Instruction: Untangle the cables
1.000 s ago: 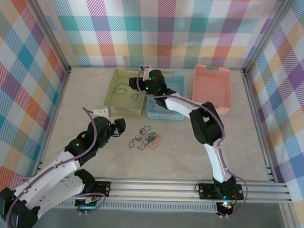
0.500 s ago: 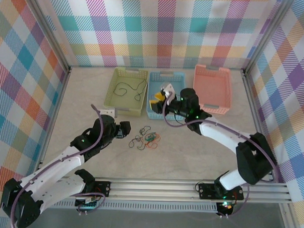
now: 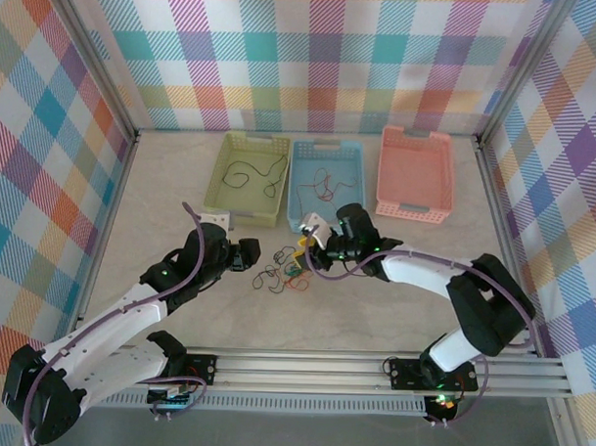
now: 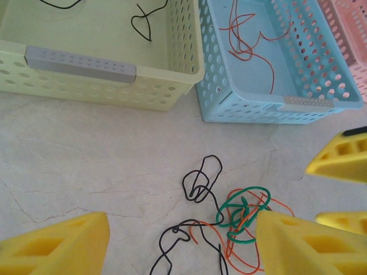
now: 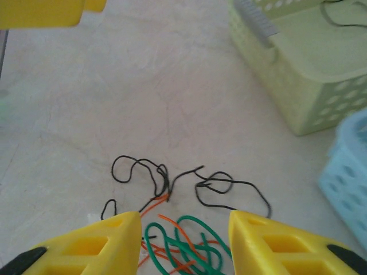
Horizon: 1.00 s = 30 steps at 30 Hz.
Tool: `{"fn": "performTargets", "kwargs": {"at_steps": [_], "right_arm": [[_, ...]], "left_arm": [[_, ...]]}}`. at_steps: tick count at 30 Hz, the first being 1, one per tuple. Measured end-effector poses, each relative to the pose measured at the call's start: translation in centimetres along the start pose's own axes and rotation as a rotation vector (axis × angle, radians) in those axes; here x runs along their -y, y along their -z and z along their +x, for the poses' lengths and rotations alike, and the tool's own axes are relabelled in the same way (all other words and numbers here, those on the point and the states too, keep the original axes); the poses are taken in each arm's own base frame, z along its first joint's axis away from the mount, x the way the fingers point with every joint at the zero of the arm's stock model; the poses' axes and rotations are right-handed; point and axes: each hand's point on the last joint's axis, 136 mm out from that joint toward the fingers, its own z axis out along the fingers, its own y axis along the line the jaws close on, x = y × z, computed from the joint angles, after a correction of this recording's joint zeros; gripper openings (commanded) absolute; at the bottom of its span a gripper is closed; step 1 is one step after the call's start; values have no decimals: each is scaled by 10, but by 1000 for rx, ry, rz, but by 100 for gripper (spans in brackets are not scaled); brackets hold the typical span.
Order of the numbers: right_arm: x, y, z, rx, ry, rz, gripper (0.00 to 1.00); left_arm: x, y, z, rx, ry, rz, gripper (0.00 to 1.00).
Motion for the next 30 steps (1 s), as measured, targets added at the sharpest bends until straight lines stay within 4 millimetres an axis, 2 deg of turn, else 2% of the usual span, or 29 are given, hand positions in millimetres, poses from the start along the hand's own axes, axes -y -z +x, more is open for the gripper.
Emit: {"fn": "performTargets", "kwargs": {"at_steps": [6, 11, 17, 30], "right_arm": [[-15, -23, 7, -44, 7, -45, 46], [-18, -43, 11, -78, -9, -64, 47], [-12, -54, 22, -116, -30, -35, 47], [-4, -75, 24, -163, -27, 4, 43]], "left_arm": [[-2, 0, -1, 6, 0, -9, 68], [-2, 0, -1, 6, 0, -9, 68], [-2, 0, -1, 6, 0, -9, 68], [-2, 0, -1, 6, 0, -10, 68]]}}
